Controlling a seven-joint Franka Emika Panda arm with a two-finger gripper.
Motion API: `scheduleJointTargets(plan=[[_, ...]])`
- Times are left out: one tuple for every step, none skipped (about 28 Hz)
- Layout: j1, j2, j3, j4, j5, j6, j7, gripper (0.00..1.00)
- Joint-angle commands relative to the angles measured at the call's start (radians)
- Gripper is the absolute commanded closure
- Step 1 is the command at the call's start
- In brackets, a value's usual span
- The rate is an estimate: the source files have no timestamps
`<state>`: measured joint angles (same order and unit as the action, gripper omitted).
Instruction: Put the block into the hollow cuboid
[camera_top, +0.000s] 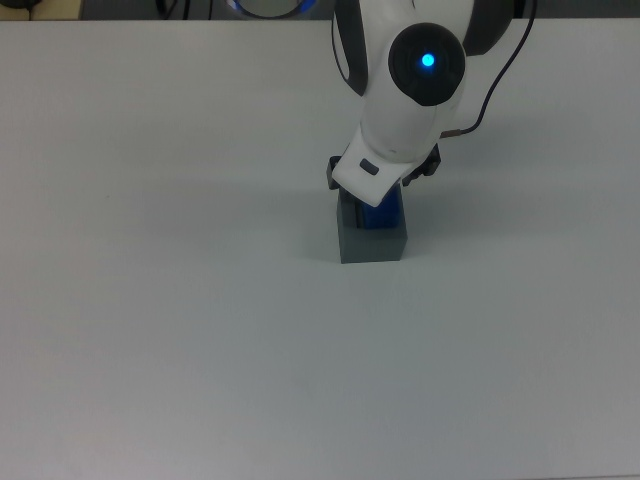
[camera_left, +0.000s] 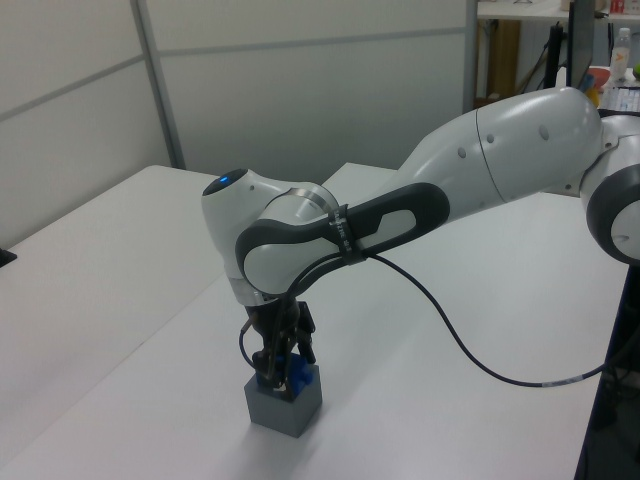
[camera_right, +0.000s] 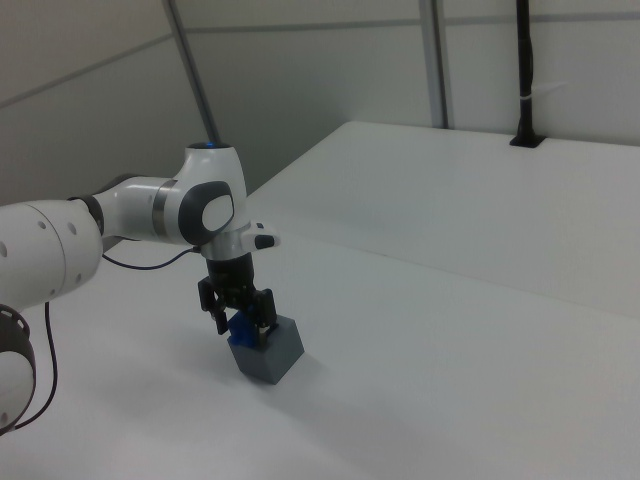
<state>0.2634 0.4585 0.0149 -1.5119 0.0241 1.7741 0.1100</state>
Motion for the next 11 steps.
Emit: scheduleJointTargets(plan=[[0.004, -0.006, 0.000, -0.004, -0.013, 0.015, 0.016, 0.00], [0.004, -0.006, -0.001, -0.004, -0.015, 0.013, 0.016, 0.00], [0.004, -0.007, -0.001, -0.004, -0.015, 0.012, 0.016, 0.00], [0.004, -0.009, -0.001, -0.002, -0.015, 0.010, 0.016, 0.00], [0.004, -0.014, -0.001, -0.002, -0.015, 0.010, 0.016, 0.00], [0.004, -0.015, -0.001, -0.002, -0.015, 0.008, 0.016, 0.00], [0.004, -0.017, -0.001, -0.002, -0.015, 0.007, 0.016, 0.00], [0.004, -0.017, -0.003, -0.002, -0.015, 0.007, 0.017, 0.00], [0.004, -0.018, -0.003, -0.002, -0.015, 0.007, 0.017, 0.00], [0.004, -0.018, -0.003, -0.002, -0.015, 0.007, 0.017, 0.00], [0.004, -0.018, -0.003, -0.002, -0.015, 0.007, 0.019, 0.00]])
